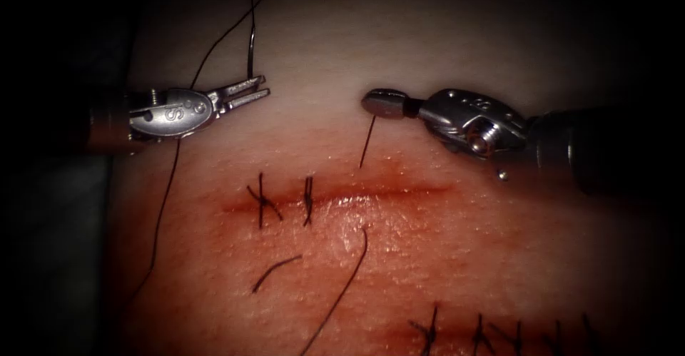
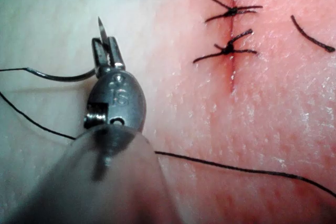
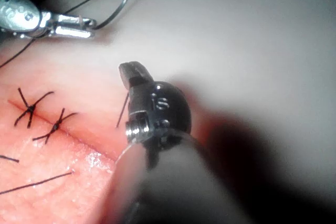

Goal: Wound Closure
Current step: Set the needle down with the left tool, then grasp a long length of suture with the left hand.

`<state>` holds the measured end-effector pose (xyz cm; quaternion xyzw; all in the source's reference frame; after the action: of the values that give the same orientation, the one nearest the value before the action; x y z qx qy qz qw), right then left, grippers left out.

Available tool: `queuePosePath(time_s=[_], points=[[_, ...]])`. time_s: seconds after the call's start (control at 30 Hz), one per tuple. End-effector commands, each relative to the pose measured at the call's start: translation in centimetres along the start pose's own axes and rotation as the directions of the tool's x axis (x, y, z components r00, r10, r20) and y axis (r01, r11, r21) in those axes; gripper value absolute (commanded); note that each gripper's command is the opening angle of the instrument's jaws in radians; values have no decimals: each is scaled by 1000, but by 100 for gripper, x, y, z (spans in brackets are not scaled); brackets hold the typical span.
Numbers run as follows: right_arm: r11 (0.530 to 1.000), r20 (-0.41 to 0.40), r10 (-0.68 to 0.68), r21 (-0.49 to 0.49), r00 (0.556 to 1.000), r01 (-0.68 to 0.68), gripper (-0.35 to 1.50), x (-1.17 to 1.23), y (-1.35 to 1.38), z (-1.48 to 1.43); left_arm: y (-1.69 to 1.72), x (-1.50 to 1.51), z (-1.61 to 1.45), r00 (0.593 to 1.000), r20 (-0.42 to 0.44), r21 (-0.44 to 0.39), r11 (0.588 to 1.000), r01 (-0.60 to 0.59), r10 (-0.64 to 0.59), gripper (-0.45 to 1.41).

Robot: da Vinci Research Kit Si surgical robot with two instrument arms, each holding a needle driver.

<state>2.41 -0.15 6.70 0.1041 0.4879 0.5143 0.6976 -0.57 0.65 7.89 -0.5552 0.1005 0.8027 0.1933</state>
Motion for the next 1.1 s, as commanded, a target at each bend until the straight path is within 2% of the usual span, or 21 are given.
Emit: queuePosePath(time_s=[0.03, 0.37, 0.4, 0.43, 0.47, 0.5, 0.57, 0.63, 0.67, 0.8, 0.83, 0.87, 0.93, 1.0, 1.03, 1.07, 1.1], points=[[1000, 3, -21, 4, 1000, 21, -35, 11, -7, 8, 1, -2, 8, 1000, 0, -6, 1000, -1, 1, -45], [999, 33, -43, 8, 999, 43, -35, 4, -9, 14, 10, -3, 19, 1000, 27, -33, 999, -9, 10, -45], [999, 25, -41, 9, 999, 41, -18, 5, -9, 14, 10, -3, 20, 1000, 27, -32, 999, -9, 10, -45], [999, 4, -38, 13, 999, 38, 78, 6, -9, 13, 10, -4, 23, 999, 40, -20, 1000, -9, 10, -45], [999, 4, -38, 13, 999, 38, 78, 6, -9, 13, 10, -4, 23, 999, 40, -20, 1000, -9, 10, -45], [994, -40, -91, 52, 995, 93, 126, 10, -7, 12, 11, -3, 25, 996, 86, 21, 1000, 19, -21, -45], [991, -73, -104, 72, 992, 109, 145, 12, -5, 11, 12, -1, 26, 991, 100, 53, 995, 88, -93, 16], [991, -124, -99, 72, 987, 109, 148, 12, -3, 6, 16, 6, 23, 985, 90, 51, 988, 144, -149, 47], [990, -146, -110, 71, 983, 121, 148, 12, -2, 2, 15, 12, 21, 982, 90, 50, 986, 161, -165, 74], [964, -164, -241, 71, 956, 255, 148, 11, 0, -17, 18, 34, 6, 980, 87, 45, 984, 175, -178, 105], [964, -164, -241, 71, 956, 255, 148, 11, 0, -17, 18, 34, 6, 980, 87, 45, 984, 175, -178, 105], [947, -165, -297, 74, 940, 313, 148, 11, -1, -25, 18, 44, -2, 979, 89, 43, 983, 180, -183, 116], [912, -169, -386, 80, 907, 403, 148, 10, -5, -39, 26, 58, -22, 982, 64, 25, 984, 178, -179, 110], [899, -171, -407, 96, 897, 427, 148, 9, -9, -49, 35, 68, -36, 994, 13, -34, 993, 113, -112, 78], [889, -171, -428, 96, 887, 448, 148, 8, -13, -60, 45, 76, -44, 998, -28, -70, 996, 55, -57, 54], [889, -171, -428, 96, 887, 448, 148, 8, -13, -60, 45, 76, -44, 998, -28, -70, 996, 55, -57, 54], [877, -177, -449, 103, 876, 470, 148, 7, -16, -68, 58, 86, -50, 997, -81, -101, 995, -4, -4, 44]])
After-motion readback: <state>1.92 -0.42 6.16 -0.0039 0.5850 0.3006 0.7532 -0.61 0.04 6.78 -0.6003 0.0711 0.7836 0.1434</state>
